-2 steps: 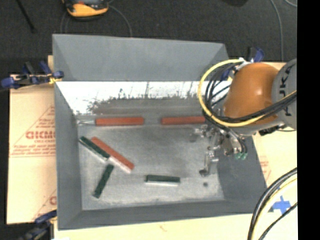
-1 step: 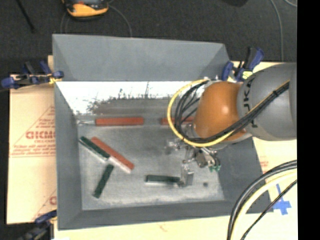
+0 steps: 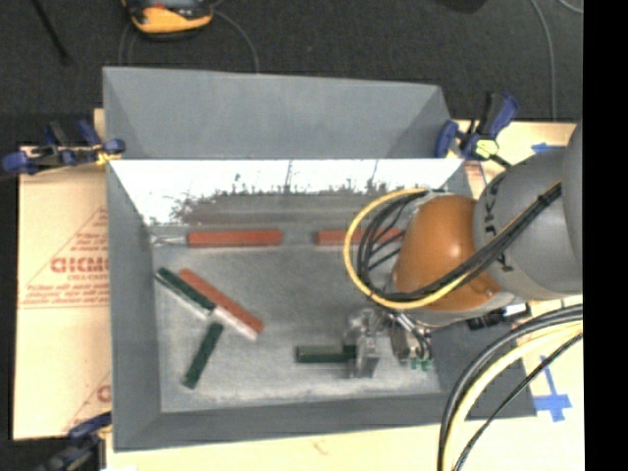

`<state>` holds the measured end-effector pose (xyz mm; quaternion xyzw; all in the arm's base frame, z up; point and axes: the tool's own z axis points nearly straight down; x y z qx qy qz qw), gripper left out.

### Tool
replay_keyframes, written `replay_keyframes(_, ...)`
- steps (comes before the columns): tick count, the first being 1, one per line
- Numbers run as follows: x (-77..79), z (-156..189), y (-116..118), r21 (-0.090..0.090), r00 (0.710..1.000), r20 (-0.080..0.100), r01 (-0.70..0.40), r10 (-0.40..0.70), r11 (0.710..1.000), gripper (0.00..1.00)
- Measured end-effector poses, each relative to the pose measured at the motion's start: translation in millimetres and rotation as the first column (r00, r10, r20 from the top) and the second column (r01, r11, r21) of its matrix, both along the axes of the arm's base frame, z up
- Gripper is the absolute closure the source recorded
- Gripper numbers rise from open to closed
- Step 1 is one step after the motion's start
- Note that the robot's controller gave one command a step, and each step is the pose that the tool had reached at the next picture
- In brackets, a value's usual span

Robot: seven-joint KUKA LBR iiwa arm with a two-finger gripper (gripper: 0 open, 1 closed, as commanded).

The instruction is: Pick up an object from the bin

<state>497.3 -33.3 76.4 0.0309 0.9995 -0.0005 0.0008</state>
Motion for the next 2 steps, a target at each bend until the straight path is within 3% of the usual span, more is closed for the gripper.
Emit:
replay_keyframes(1, 0.0, 0, 0, 0.000, 1.000, 0.000, -0.001, 0.001, 1.000, 1.00)
replay_keyframes(2, -14.5, 139, -21, 0.000, 1.000, 0.002, 0.022, -0.022, 1.000, 1.00)
